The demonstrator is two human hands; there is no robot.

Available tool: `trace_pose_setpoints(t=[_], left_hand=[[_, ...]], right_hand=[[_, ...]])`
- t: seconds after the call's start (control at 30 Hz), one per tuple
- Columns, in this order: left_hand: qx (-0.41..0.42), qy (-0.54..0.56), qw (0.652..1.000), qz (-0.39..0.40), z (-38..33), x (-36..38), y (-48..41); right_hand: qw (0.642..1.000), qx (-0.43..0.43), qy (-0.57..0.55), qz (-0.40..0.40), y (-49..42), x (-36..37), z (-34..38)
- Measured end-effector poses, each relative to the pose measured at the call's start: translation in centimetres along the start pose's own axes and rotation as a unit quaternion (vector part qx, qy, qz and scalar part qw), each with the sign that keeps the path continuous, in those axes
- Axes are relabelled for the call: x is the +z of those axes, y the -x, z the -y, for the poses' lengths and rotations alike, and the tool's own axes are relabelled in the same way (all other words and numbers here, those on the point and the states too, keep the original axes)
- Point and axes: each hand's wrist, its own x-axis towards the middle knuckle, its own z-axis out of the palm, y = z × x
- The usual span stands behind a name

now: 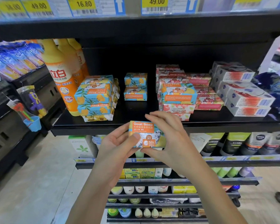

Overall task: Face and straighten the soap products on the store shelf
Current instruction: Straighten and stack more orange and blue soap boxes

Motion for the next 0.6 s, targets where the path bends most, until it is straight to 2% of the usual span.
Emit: trace_pose_setpoints(t=[0.17,0.33,0.4,0.5,0.6], left_hand=[[0.025,0.000,1.000,0.013,-0.6,0.5,-0.4],[0.112,-0.048,0.992,0.029,-1.7,1.1,-1.3],[0.151,-0.096,0.984,0.012,-1.8,0.8,-2.1],[0.195,-0.239,0.951,-0.020,-1.2,-0.5,-3.8],[0.225,-0.421,0.879,-0.010,-0.1,-1.4,-5.4]], right_hand=[[0.999,-0.008,0.025,0.023,-1.0,-1.5,0.5],[1.000,0.003,0.015,0.020,-1.9,-4.2,1.0],[1.000,0.015,0.017,0.015,-2.4,-5.8,1.2],[0.998,0.032,0.052,0.010,-4.0,-8.4,1.0],[0.994,0.051,0.092,0.017,-6.4,-10.3,0.3]])
